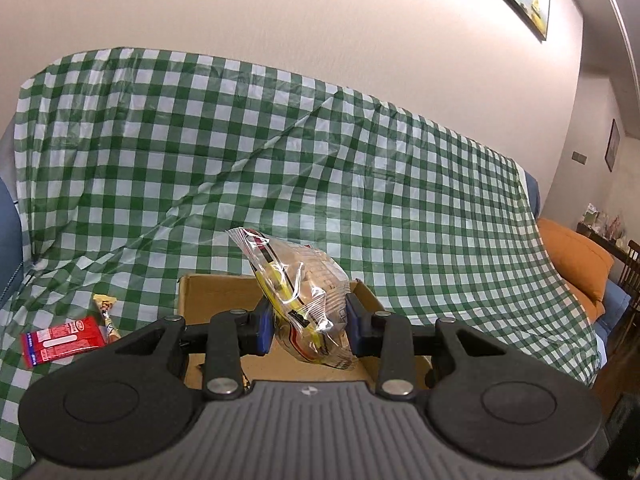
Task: Organize snacks
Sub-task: 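Lift both snacks and carry them over the cardboard box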
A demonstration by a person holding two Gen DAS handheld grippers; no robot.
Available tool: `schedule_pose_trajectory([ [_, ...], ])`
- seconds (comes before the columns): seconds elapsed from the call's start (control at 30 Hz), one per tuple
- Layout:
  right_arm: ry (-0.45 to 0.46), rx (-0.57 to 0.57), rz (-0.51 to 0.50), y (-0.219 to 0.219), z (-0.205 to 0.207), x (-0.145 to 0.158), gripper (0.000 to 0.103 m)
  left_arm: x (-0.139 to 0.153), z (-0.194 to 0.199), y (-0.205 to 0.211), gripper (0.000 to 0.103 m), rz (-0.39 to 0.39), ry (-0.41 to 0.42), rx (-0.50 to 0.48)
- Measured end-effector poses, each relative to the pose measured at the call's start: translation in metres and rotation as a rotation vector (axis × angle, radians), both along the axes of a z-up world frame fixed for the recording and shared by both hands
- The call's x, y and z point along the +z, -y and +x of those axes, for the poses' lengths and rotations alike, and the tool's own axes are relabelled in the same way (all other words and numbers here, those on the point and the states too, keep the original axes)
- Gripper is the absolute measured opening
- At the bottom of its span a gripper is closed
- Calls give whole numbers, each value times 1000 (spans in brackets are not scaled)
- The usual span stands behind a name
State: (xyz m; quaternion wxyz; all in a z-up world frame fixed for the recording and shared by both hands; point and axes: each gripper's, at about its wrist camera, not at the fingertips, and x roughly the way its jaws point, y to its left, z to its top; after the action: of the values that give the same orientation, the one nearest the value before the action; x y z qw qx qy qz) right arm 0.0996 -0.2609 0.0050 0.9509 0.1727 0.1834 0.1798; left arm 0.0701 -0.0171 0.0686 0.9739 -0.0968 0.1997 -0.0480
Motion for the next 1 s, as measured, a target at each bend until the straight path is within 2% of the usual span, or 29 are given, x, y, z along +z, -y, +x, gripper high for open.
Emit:
schedule_pose_trajectory([
  [0.27, 4, -9, -2, 1, 1, 1, 17, 0, 19, 14, 39, 21, -11, 8],
  [1.0, 6, -4, -21, 0, 0, 3, 17, -7, 26, 25, 39, 74, -31, 10],
])
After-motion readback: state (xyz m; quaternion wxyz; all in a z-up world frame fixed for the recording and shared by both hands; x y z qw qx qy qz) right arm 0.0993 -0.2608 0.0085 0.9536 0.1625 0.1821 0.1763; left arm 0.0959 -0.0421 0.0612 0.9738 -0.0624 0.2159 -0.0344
